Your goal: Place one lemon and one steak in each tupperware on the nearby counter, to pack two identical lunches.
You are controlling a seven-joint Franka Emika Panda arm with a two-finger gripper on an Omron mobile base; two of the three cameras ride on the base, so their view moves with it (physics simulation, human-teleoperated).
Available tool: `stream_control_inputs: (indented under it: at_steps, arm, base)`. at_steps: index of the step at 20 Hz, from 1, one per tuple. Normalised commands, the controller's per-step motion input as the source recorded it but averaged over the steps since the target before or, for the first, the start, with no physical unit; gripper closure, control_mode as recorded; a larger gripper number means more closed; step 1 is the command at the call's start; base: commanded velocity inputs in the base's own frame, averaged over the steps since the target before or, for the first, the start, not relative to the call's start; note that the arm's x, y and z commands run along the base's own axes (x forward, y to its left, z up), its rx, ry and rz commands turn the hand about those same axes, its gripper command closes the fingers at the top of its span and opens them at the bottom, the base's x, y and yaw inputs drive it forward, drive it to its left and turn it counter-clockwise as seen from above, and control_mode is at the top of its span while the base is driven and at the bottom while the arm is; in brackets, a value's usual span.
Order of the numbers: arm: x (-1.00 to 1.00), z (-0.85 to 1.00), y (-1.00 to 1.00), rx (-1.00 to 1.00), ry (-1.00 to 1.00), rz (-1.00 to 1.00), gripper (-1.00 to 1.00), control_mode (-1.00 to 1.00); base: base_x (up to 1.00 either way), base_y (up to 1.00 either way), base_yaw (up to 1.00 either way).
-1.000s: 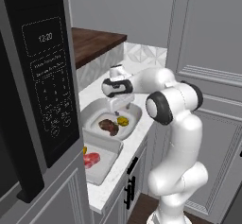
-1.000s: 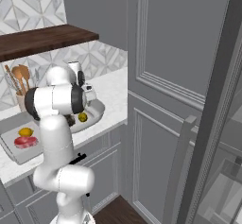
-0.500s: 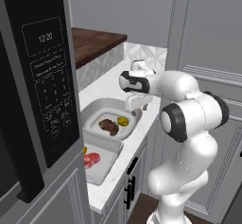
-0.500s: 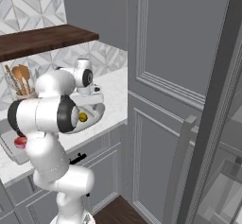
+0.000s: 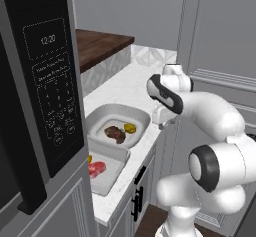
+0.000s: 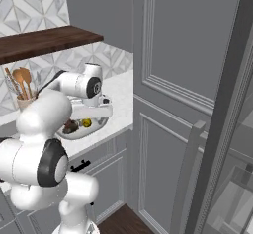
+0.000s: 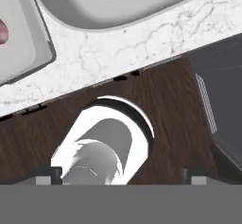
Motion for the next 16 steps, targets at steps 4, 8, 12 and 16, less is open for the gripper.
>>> stream_control_inputs:
  at_steps: [4,8,12,16]
  arm:
    - [-0.66,0.52,0.1,0.05,-0.01,-0.01,-1.0,-1.0]
    - [-0.42,0.92,0.3,0.0,-0.08,0.0,-1.0,-1.0]
    - [-0.38,0.83,0.7,-0.07,-0.06,-0.01,-1.0,-1.0]
    - [-0.54,0.2,0.18,-0.08,0.0,-0.06,-1.0,-1.0]
  base:
    - [0.0,0.0,0.0]
    - [0.0,0.0,0.0]
    - [0.0,0.0,0.0]
    - [0.0,0.0,0.0]
